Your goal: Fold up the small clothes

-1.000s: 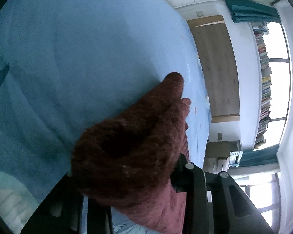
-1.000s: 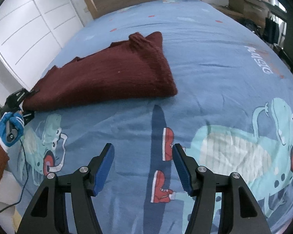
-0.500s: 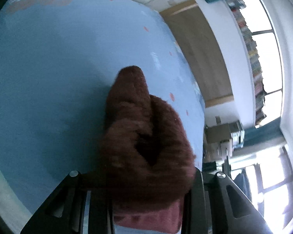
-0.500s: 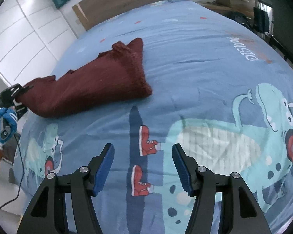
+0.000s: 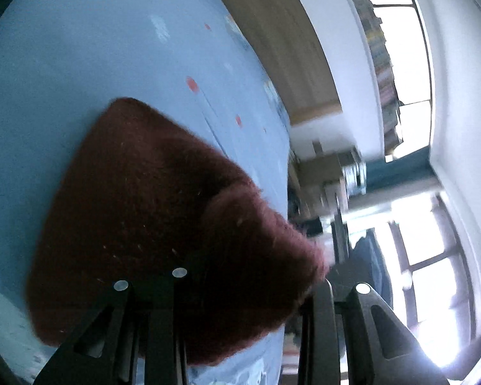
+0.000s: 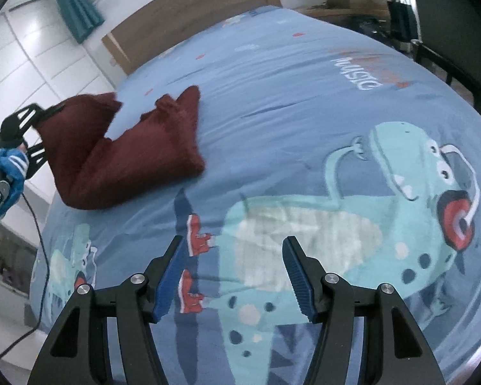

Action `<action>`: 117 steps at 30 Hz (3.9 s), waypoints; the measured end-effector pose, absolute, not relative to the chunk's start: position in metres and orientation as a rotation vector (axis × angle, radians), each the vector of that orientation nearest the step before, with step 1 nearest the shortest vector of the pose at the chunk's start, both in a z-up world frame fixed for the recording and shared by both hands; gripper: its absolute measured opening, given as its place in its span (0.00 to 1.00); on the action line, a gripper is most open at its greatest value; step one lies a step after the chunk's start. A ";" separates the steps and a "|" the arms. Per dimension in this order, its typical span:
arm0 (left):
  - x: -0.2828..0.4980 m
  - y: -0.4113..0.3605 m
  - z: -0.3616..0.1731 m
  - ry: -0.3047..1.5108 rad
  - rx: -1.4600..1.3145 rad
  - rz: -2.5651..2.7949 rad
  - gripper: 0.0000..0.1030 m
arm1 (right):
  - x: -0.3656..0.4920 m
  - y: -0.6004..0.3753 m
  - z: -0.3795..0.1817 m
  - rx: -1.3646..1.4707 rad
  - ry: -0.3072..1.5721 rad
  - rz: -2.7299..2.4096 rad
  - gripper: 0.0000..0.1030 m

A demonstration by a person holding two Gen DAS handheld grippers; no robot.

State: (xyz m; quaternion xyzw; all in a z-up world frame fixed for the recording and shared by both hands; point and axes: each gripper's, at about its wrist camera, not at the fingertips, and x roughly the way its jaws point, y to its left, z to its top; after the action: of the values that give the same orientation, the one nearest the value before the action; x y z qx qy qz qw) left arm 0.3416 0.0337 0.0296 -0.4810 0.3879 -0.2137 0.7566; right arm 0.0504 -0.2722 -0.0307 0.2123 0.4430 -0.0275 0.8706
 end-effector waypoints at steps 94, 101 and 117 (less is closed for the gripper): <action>0.253 -0.047 -0.030 0.932 -0.170 -0.718 0.54 | 0.253 -0.234 -0.052 0.454 0.944 0.070 0.64; 0.288 0.000 -0.046 0.961 -0.256 -0.586 0.55 | 0.264 -0.251 -0.076 0.594 1.002 0.143 0.72; 0.334 0.027 -0.115 1.126 -0.778 -0.774 0.53 | 0.273 -0.274 -0.103 0.860 1.014 0.375 0.51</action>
State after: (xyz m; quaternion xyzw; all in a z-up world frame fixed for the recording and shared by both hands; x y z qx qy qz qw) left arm 0.3340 0.0271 -0.1148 -0.3499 0.5068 -0.3486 0.7065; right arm 0.2732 -0.2742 -0.1031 0.3965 0.4676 0.1731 0.7708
